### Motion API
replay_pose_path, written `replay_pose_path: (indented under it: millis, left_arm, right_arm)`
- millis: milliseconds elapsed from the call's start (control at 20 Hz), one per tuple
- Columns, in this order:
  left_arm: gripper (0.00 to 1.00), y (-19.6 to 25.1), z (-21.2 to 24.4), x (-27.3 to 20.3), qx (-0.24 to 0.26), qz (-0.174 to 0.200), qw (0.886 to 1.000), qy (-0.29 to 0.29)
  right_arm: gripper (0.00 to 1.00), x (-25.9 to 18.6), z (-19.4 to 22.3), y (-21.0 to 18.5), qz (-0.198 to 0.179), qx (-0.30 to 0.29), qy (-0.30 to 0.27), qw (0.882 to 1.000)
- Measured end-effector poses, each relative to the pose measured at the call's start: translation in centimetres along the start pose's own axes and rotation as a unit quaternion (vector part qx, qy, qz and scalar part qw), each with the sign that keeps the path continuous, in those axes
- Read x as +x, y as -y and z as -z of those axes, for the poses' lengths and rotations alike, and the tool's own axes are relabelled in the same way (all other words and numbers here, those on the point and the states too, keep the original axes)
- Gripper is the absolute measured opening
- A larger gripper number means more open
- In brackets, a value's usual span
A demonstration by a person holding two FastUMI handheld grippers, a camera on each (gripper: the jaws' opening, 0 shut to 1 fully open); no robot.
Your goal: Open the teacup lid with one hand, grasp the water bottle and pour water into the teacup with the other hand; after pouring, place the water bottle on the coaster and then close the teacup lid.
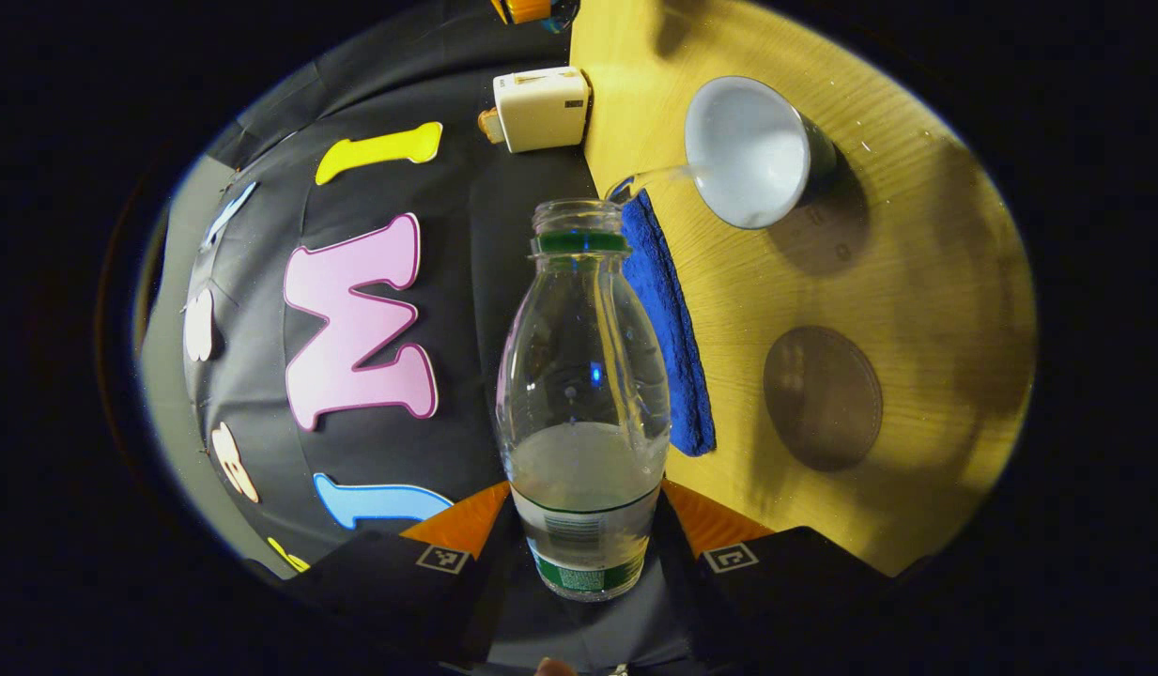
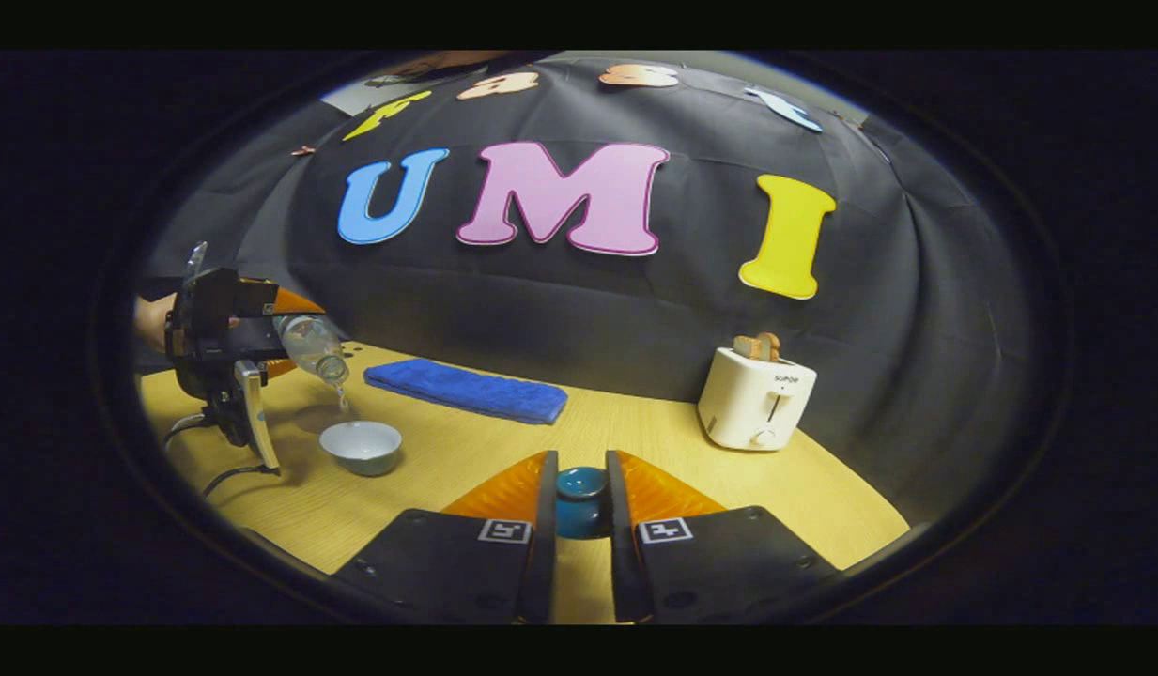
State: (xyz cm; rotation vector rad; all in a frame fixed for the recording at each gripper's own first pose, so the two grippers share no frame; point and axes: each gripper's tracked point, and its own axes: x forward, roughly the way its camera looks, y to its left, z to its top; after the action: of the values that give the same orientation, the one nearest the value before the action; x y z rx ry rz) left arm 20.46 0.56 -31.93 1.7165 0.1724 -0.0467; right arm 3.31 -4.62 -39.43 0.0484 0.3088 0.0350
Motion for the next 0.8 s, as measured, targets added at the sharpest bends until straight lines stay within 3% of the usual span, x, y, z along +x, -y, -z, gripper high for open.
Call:
replay_pose_path:
  millis: [50,150,200,250,400,450,500,800]
  left_arm:
    - [0.75,-0.1,0.0,0.0,0.002,-0.001,1.000,0.001]
    - [0.75,-0.1,-0.1,-0.3,0.006,-0.002,1.000,0.003]
    - [0.75,-0.1,-0.1,-0.3,0.007,-0.004,1.000,0.004]
    - [0.75,-0.2,-0.2,-0.1,0.008,-0.004,1.000,0.005]
    - [0.75,-0.4,-0.3,0.1,0.014,-0.009,1.000,0.011]
    - [0.75,-0.6,-0.3,0.2,0.018,-0.012,1.000,0.012]
    - [0.75,-0.6,-0.2,0.3,0.022,-0.014,1.000,0.010]
    - [0.75,-1.4,0.0,0.7,0.046,-0.037,0.998,0.014]
  right_arm:
    - [0.27,-0.1,0.0,0.0,0.000,0.000,0.001,1.000]
    - [0.27,-0.2,-0.1,0.0,0.001,0.000,0.002,1.000]
    - [0.31,-0.1,-0.1,-0.1,-0.001,0.001,0.001,1.000]
    - [0.27,-0.1,0.1,-0.1,-0.001,0.000,0.000,1.000]
    - [0.27,0.0,0.0,-0.1,-0.002,-0.004,0.000,1.000]
    - [0.31,-0.1,0.0,-0.1,-0.001,-0.005,0.001,1.000]
    - [0.27,-0.1,0.0,0.0,-0.002,-0.004,0.002,1.000]
    - [0.27,0.0,0.0,-0.1,-0.002,-0.005,0.003,1.000]
